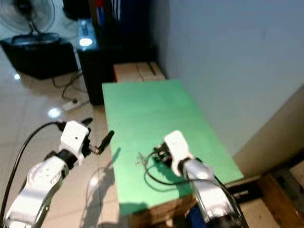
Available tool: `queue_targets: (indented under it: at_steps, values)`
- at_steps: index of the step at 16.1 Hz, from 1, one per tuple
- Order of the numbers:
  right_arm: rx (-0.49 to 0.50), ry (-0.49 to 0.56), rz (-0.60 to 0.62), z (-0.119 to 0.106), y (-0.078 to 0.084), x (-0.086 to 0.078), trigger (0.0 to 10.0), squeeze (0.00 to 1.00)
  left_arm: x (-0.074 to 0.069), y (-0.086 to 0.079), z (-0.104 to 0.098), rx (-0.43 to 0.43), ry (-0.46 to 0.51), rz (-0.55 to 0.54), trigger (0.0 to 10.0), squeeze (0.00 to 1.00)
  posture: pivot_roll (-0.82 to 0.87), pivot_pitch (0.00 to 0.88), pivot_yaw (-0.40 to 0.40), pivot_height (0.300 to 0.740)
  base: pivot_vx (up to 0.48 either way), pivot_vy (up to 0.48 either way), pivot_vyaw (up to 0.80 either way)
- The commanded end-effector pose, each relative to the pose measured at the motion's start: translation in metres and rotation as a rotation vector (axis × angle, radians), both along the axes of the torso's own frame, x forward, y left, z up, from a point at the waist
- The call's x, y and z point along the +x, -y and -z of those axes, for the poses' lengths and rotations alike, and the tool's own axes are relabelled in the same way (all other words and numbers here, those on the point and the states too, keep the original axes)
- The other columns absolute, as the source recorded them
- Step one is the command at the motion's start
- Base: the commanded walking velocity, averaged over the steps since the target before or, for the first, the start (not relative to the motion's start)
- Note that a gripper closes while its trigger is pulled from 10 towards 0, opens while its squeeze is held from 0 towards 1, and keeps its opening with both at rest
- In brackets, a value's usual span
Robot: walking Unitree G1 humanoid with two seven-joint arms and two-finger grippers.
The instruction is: Hang keys on a hook
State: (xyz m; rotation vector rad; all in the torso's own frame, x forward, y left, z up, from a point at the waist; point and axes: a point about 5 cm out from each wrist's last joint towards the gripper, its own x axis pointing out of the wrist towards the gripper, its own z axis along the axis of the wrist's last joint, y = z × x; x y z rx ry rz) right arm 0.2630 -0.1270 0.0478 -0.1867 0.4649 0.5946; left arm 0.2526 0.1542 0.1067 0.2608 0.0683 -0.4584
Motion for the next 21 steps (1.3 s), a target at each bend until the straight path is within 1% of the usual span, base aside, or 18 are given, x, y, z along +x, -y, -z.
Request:
queue_targets:
  at_steps: [1,2,3,4,5,7,9,12,14,15,16,19,21]
  values:
    - [-0.022,-0.055,-0.043,0.005,-0.005,0.006,10.0,1.00,0.001,0.002,-0.005,0.017,-0.009,0.043,10.0,0.00,-0.08,0.133,-0.049,0.740,0.000,0.000,0.00]
    - [-0.034,-0.075,-0.060,0.006,-0.008,0.014,10.0,1.00,0.000,0.003,-0.006,0.031,-0.027,0.076,10.0,0.00,-0.08,0.147,-0.046,0.740,0.000,0.000,0.00]
    - [-0.057,-0.098,-0.062,0.008,-0.010,0.020,10.0,1.00,-0.003,0.005,-0.008,0.025,-0.049,0.123,10.0,0.00,-0.08,0.164,-0.045,0.740,0.000,0.000,0.00]
    - [-0.087,-0.108,-0.058,0.010,-0.009,0.025,10.0,1.00,-0.006,0.008,-0.008,0.008,-0.075,0.168,10.0,0.00,-0.07,0.174,-0.045,0.740,0.000,0.000,0.00]
    - [-0.132,-0.139,-0.042,0.015,-0.006,0.032,10.0,1.00,-0.012,0.011,-0.008,0.001,-0.118,0.236,10.0,0.00,-0.06,0.190,-0.043,0.740,0.000,0.000,0.00]
    - [-0.154,-0.182,-0.034,0.018,-0.007,0.040,10.0,1.00,-0.018,0.013,-0.007,0.008,-0.172,0.299,10.0,0.00,-0.06,0.209,-0.036,0.740,0.000,0.000,0.00]
    - [-0.150,-0.204,-0.043,0.019,-0.011,0.046,10.0,1.00,-0.017,0.012,-0.009,0.016,-0.185,0.317,10.0,0.00,-0.06,0.222,-0.030,0.740,0.000,0.000,0.00]
    - [-0.143,-0.199,-0.038,0.013,-0.016,0.059,10.0,1.00,-0.014,0.011,-0.013,0.023,-0.186,0.322,10.0,0.00,-0.05,0.224,-0.029,0.740,0.000,0.000,0.00]
    - [-0.156,-0.197,-0.042,0.010,-0.019,0.063,10.0,1.00,-0.014,0.010,-0.014,0.026,-0.187,0.320,10.0,0.00,-0.05,0.227,-0.037,0.740,0.000,0.000,0.00]
    - [-0.162,-0.196,-0.050,0.009,-0.020,0.065,10.0,0.66,-0.014,0.009,-0.015,0.025,-0.186,0.316,10.0,0.00,-0.05,0.231,-0.038,0.740,0.000,0.000,0.00]
    - [-0.152,-0.195,-0.059,0.008,-0.023,0.067,10.0,0.00,-0.014,0.009,-0.016,0.023,-0.188,0.316,10.0,0.00,-0.05,0.232,-0.038,0.740,0.000,0.000,0.00]
    - [-0.130,-0.216,-0.083,0.009,-0.028,0.066,10.0,0.00,-0.016,0.009,-0.015,0.019,-0.199,0.324,10.0,0.00,-0.05,0.234,-0.041,0.740,0.000,0.000,0.00]
    - [-0.133,-0.215,-0.089,0.009,-0.029,0.066,10.0,0.00,-0.016,0.009,-0.015,0.021,-0.201,0.325,10.0,0.00,-0.05,0.232,-0.041,0.740,0.000,0.000,0.00]
